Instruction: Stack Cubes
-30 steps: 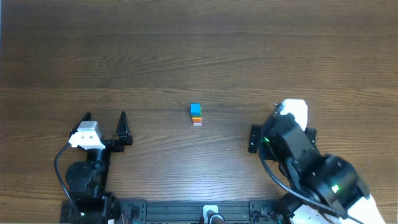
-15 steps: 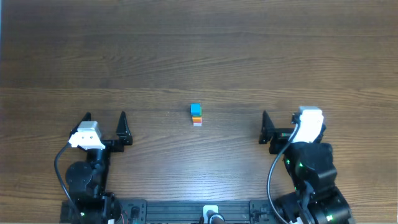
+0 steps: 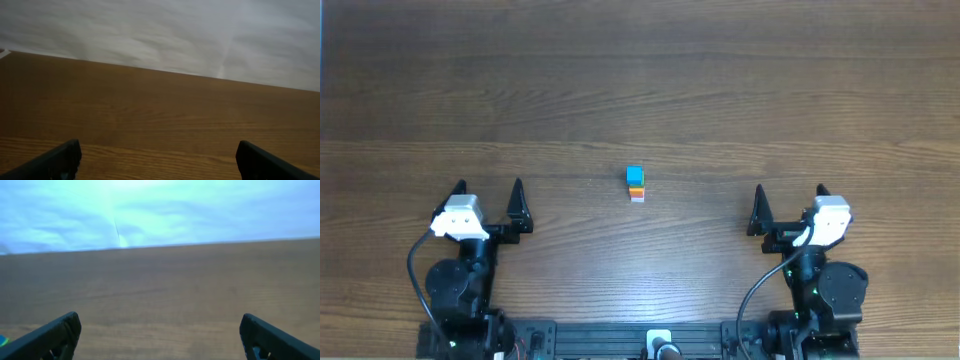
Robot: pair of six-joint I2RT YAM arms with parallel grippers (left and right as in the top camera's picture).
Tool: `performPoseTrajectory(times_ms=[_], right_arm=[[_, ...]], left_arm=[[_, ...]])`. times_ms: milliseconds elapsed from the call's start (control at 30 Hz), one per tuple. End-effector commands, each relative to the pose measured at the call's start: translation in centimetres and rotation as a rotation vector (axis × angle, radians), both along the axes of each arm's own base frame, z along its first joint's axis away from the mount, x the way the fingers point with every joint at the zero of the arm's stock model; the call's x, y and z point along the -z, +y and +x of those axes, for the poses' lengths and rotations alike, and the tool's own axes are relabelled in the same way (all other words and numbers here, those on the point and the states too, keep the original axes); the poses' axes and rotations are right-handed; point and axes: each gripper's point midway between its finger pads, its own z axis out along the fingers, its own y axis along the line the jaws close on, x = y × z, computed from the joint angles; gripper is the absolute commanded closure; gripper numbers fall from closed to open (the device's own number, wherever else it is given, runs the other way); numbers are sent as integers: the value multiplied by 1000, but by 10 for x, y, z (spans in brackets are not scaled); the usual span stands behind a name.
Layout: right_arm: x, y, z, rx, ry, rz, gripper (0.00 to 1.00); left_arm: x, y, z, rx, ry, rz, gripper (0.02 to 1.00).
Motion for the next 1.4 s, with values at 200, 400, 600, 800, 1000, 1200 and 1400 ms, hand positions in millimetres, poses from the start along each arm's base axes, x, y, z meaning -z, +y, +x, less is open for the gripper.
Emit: performPoseTrajectory(times_ms=[200,400,600,800,1000,1200,1400], right_arm=[[18,5,15,-38,-122,-76,7],[26,5,17,-39,-102,-79,9],[45,3,16,-31,-26,-78,7],[45,3,16,-32,-26,-78,9],[45,3,16,-32,-26,-78,9],[45,3,16,-32,-26,-78,9],[45,3,16,-32,-26,-78,9]], left_arm=[[2,0,0,5,2,14,18],[2,0,0,6,2,14,18],[2,0,0,6,1,14,23],[2,0,0,6,2,14,18],[2,0,0,6,2,14,18],[2,0,0,6,2,14,18],[2,0,0,6,2,14,18]])
